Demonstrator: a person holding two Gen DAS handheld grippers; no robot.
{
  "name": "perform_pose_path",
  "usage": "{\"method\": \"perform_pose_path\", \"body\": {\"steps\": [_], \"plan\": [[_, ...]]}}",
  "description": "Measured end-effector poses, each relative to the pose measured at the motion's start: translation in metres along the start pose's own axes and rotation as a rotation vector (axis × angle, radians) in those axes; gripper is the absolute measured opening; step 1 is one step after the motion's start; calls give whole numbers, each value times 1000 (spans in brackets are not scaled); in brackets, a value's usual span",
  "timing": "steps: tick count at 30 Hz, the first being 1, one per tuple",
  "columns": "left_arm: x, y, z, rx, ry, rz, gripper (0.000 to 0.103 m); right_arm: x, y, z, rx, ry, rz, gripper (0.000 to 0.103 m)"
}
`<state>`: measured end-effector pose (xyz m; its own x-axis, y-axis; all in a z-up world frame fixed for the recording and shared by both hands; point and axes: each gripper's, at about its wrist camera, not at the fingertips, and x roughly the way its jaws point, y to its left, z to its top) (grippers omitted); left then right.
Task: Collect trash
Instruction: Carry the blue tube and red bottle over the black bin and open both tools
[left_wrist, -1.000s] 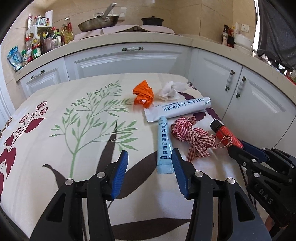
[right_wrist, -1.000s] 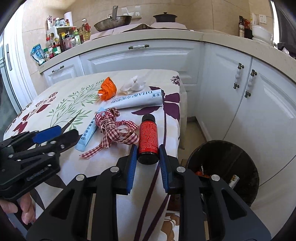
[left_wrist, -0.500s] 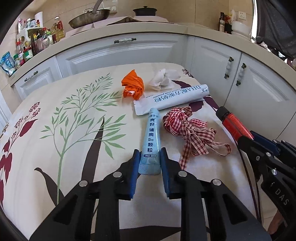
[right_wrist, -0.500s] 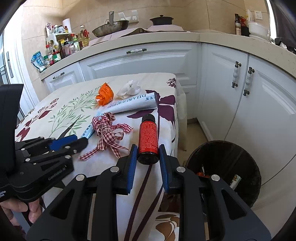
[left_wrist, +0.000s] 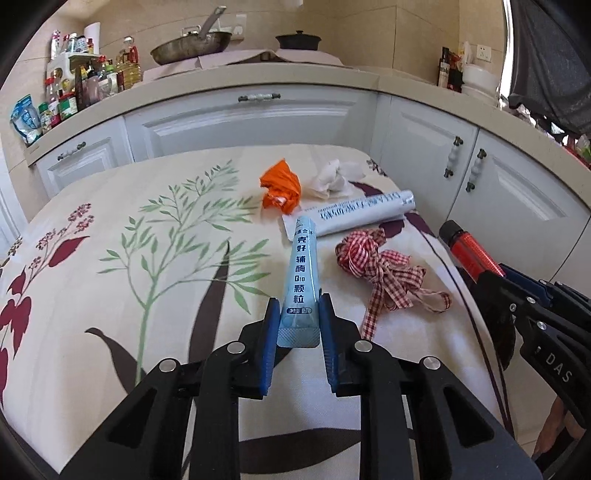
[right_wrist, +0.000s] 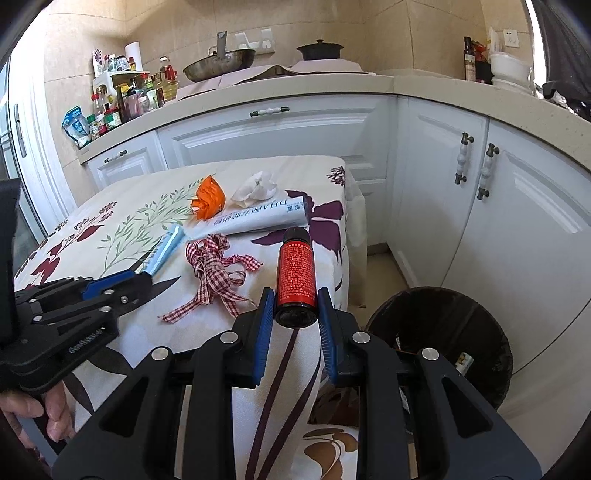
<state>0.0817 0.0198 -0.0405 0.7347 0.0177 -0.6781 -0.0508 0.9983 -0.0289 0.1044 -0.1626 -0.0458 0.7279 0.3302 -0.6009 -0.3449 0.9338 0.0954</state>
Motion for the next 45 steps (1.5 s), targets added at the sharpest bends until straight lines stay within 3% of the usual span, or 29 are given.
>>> {"method": "perform_pose_path", "body": {"steps": [12, 27, 37, 45], "plan": [[-24, -35, 14, 43, -72, -86, 23, -25, -34, 1, 36, -46, -95, 23], [-1, -144, 24, 188, -65, -240, 23, -52, -122, -17, 146, -75, -248, 23], [29, -197, 21, 251, -20, -265, 23, -43, -163, -28, 202, -63, -281, 23], [47, -218, 25, 257, -3, -266, 23, -32, -183, -31, 221, -60, -298, 23]]}}
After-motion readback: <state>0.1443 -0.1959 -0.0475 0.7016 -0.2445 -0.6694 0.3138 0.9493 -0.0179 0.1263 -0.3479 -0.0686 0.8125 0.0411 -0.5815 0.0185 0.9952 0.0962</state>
